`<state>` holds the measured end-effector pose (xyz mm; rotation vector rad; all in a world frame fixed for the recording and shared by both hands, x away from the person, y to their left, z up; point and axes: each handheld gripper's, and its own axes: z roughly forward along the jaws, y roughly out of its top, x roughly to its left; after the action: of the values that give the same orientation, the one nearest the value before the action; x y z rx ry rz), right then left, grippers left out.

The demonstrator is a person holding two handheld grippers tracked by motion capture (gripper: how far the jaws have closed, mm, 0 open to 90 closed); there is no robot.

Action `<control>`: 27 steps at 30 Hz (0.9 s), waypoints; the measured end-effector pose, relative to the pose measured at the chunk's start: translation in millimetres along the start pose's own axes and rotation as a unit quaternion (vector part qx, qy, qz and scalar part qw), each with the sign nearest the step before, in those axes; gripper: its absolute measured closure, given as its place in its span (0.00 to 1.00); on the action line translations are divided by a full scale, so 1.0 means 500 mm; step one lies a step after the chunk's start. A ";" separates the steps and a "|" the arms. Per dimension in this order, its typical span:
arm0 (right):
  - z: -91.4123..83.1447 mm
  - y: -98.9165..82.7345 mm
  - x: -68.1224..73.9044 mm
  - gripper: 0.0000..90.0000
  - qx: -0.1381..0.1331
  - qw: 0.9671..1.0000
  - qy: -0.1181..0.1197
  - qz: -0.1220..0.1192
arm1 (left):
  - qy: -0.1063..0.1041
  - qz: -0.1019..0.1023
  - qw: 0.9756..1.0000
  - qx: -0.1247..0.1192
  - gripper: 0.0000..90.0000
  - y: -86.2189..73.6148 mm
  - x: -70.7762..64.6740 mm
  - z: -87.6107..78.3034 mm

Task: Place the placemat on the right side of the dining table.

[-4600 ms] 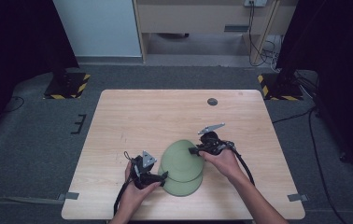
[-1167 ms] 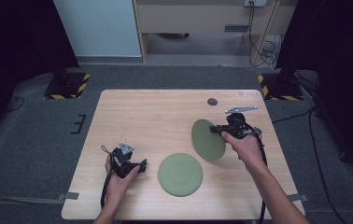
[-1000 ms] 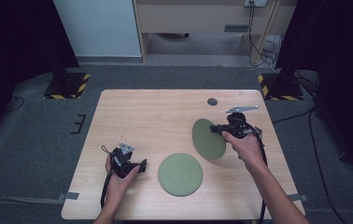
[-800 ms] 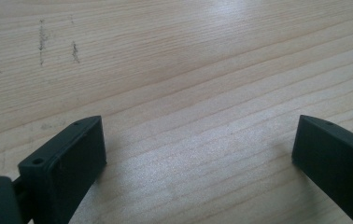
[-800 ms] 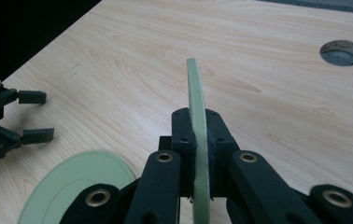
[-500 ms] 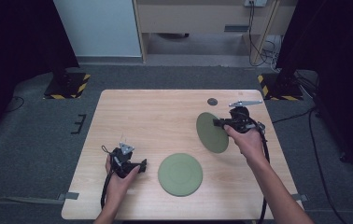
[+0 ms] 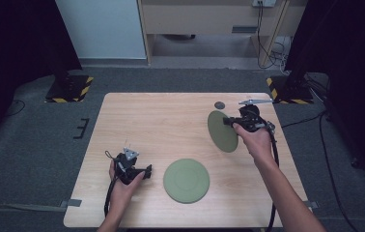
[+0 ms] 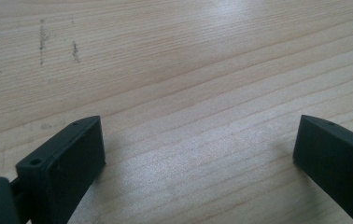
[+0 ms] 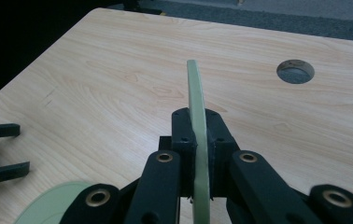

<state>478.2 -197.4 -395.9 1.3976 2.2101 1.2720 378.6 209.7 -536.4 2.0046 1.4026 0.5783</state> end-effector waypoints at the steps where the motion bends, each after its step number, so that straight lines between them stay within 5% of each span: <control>1: 0.000 0.001 -0.001 0.95 0.000 1.000 -0.001 0.001 | 0.000 0.000 1.000 0.000 0.02 0.000 0.000 0.000; 12: 0.000 0.007 -0.032 0.95 -0.008 1.000 -0.019 0.023 | 0.001 -0.001 1.000 0.000 0.01 0.000 -0.001 0.001; 27: -0.002 0.015 -0.062 0.95 -0.018 0.998 -0.058 0.022 | 0.002 -0.001 1.000 0.000 0.01 0.001 -0.001 0.001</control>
<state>498.6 -222.1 -397.0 1.4750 2.0811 1.2055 378.9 208.8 -536.5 2.0031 1.4076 0.5807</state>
